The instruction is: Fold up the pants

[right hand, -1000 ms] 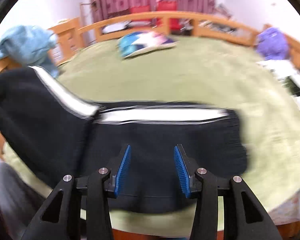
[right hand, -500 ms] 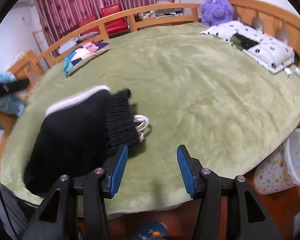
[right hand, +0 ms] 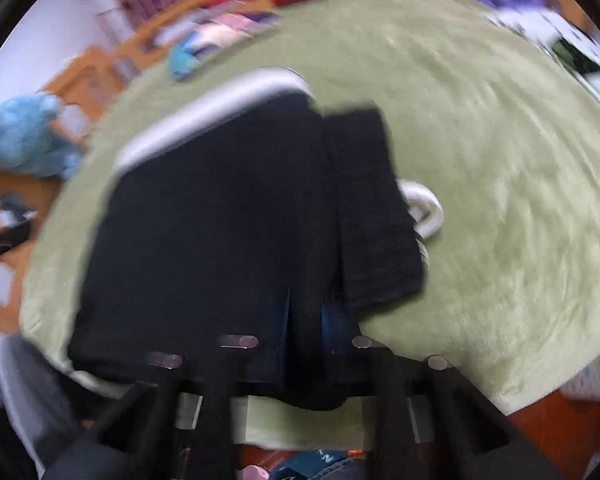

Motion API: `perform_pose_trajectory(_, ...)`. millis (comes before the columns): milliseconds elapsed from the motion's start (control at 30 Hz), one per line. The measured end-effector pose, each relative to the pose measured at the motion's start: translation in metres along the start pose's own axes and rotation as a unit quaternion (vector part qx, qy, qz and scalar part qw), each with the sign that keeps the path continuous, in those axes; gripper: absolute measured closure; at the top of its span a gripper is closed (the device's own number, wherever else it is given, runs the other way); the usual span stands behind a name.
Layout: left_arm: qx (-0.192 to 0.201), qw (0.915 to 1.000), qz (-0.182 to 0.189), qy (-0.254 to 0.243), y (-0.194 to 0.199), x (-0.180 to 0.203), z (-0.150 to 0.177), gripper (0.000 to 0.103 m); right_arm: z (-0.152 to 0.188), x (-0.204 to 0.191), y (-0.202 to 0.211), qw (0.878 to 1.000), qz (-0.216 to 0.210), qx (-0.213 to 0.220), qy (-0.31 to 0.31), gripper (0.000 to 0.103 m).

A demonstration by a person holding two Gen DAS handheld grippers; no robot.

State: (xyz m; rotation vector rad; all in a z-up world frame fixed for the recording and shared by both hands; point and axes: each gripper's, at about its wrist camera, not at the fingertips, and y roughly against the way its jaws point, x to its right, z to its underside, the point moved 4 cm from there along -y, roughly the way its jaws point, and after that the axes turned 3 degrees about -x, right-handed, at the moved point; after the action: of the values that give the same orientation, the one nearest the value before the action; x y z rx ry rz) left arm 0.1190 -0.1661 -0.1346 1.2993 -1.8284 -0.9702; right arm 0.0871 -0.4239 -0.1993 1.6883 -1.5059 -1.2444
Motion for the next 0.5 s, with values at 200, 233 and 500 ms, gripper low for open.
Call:
perform_pose_trajectory(200, -0.007, 0.9993, 0.037, -0.002, -0.012, -0.007, 0.009, 0.073, -0.023, 0.014, 0.050, 0.995, 0.016, 0.090, -0.035, 0.090)
perform_pose_trajectory(233, -0.006, 0.9991, 0.041, -0.006, -0.015, -0.006, 0.011, 0.073, -0.021, 0.022, 0.035, 0.996, 0.039, 0.066, -0.038, 0.090)
perform_pose_trajectory(500, -0.057, 0.9949, 0.082, -0.018, -0.047, 0.001, 0.053, 0.073, -0.001, 0.017, 0.035, 0.994, 0.085, 0.063, -0.021, 0.068)
